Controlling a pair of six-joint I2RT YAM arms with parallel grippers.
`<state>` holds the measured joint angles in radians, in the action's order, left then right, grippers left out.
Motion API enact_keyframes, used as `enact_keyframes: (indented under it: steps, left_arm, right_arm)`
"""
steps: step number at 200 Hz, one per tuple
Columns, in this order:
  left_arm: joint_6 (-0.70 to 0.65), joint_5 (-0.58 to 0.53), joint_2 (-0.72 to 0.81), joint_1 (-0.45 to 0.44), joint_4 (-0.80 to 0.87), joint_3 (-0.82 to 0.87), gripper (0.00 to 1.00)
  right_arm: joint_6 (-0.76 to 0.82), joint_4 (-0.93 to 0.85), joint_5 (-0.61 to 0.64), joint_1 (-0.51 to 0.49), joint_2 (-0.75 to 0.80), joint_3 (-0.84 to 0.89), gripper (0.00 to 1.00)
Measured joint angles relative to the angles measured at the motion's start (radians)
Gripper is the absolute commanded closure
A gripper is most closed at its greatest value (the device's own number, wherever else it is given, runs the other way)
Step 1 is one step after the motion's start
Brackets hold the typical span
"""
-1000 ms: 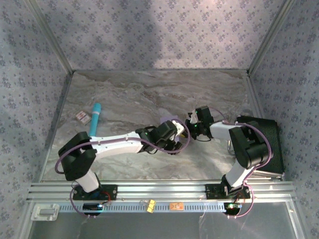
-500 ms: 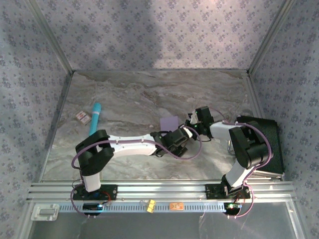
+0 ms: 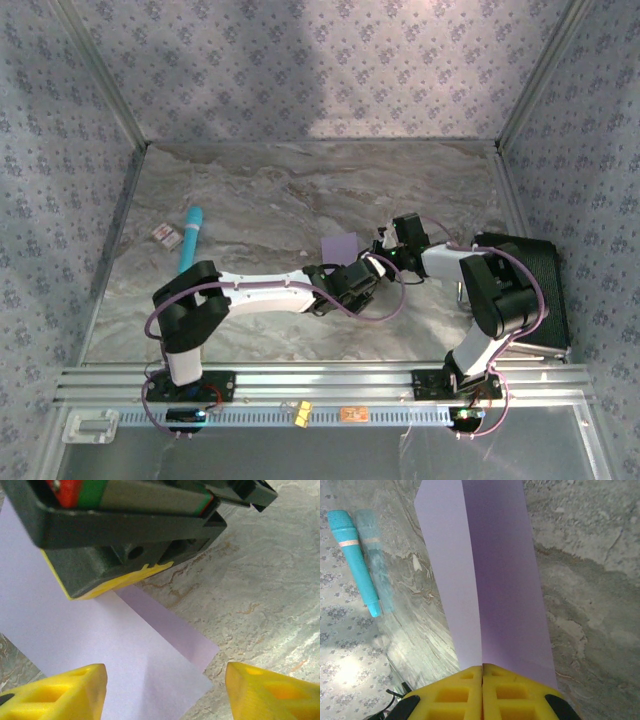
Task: Fold a paper plane with a square sheet of paper (pick it up from the middle)
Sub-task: Fold the triangle a second time at the center of the table.
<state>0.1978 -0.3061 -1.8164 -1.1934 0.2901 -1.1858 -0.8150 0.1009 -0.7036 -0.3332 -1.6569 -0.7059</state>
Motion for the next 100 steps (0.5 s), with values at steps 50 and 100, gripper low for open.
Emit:
enact_keyframes:
  steps: [50, 100]
  left_arm:
    - [0.007, -0.008, 0.0, 0.0, 0.0, 0.0, 0.59]
    - [0.009, -0.019, 0.0, 0.0, -0.001, 0.002, 0.68]
  right_arm:
    - [0.0, 0.0, 0.0, 0.0, 0.0, 0.0, 0.92]
    - [0.0, 0.004, 0.0, 0.005, 0.0, 0.0, 0.91]
